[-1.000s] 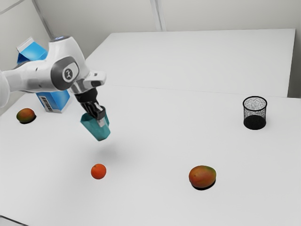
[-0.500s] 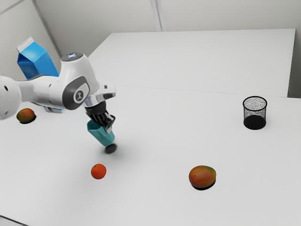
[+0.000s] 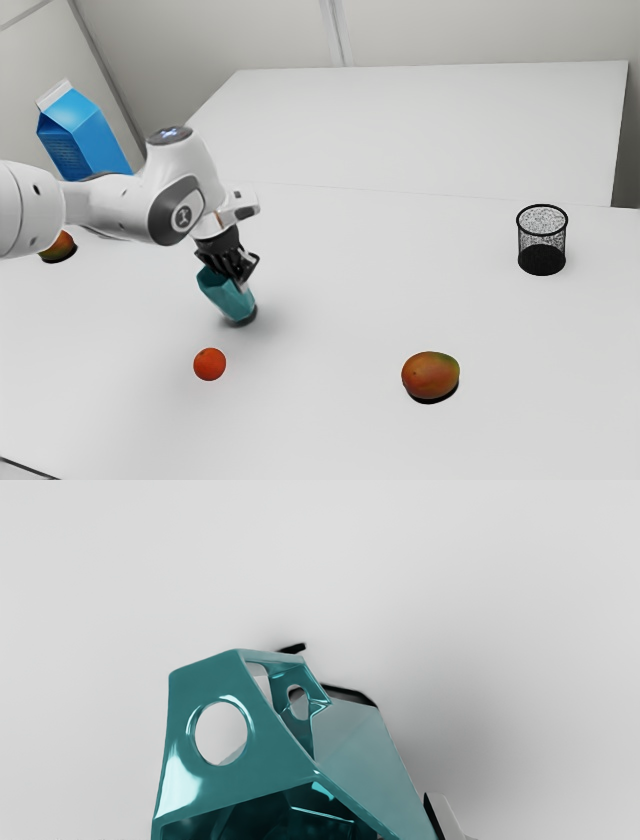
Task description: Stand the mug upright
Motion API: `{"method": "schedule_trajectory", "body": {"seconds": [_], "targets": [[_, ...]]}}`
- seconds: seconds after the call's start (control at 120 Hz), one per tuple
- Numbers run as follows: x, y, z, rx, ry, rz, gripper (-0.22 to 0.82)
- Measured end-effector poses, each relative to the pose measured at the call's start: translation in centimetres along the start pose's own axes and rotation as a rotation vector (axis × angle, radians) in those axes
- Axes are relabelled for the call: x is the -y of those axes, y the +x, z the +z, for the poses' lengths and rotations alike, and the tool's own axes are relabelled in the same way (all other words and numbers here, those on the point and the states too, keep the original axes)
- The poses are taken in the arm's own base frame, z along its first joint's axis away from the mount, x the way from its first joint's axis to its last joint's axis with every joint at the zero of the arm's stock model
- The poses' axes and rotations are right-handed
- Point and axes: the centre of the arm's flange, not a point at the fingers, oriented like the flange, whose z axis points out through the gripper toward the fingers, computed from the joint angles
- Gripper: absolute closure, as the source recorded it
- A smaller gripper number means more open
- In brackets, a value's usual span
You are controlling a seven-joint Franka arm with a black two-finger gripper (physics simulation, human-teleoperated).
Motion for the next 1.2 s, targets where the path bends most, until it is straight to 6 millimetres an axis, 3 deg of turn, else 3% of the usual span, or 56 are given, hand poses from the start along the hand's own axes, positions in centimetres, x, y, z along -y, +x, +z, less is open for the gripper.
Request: {"method": "schedule_trajectory", "body": {"seconds": [0.367,0.483,0.6,0.833,1.033,1.2], "targets": [[-0.1,0.0,1.3,0.021,-0.003,-0.044,0.75],[-0.4,-0.2,1.4,0.023,-0.007,-0.049,0.58],[-0.5,-0.2,0.7,0.010,-0.007,-0.054,0.35],[-0.9,-0.4,-3.4,-0.060,0.004,-0.054,0.13],[-2.6,-1.0,-7.9,-0.105,0.012,-0.027,0.06],[-3.3,0.1,-12.3,-0.096,0.008,-0.023,0.03]]}}
